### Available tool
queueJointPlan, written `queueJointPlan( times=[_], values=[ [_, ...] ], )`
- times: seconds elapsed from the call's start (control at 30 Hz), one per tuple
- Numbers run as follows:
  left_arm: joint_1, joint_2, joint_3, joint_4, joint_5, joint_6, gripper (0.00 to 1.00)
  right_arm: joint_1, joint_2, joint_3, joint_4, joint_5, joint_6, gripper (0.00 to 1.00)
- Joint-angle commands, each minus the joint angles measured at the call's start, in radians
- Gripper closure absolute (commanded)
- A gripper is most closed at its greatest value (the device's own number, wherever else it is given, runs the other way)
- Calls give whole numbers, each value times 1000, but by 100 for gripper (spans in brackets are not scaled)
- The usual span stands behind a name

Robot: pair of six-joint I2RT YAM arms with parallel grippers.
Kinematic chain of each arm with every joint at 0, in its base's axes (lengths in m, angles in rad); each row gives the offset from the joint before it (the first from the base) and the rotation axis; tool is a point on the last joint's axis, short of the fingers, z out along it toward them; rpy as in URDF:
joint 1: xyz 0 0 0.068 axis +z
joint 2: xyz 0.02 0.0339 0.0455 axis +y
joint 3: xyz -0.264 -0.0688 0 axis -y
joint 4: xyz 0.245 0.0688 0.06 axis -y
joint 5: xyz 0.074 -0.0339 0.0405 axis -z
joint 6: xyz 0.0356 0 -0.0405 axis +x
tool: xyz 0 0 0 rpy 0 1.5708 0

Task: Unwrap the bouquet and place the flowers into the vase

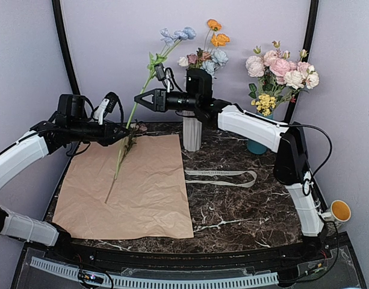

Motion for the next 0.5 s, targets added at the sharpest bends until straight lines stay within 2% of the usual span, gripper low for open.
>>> queueJointPlan(
  times=[0.0, 0.33, 0.47],
  values=[
    [-2, 4, 26, 43, 46, -6, 100, 8, -19, 56, 55, -25, -4, 78],
    [-8, 19, 28, 62, 59, 6, 100, 7, -17, 68, 60, -35, -4, 88],
    [-17, 33, 34, 44, 37, 27, 100, 7, -24, 69, 58, -36, -7, 100]
  ],
)
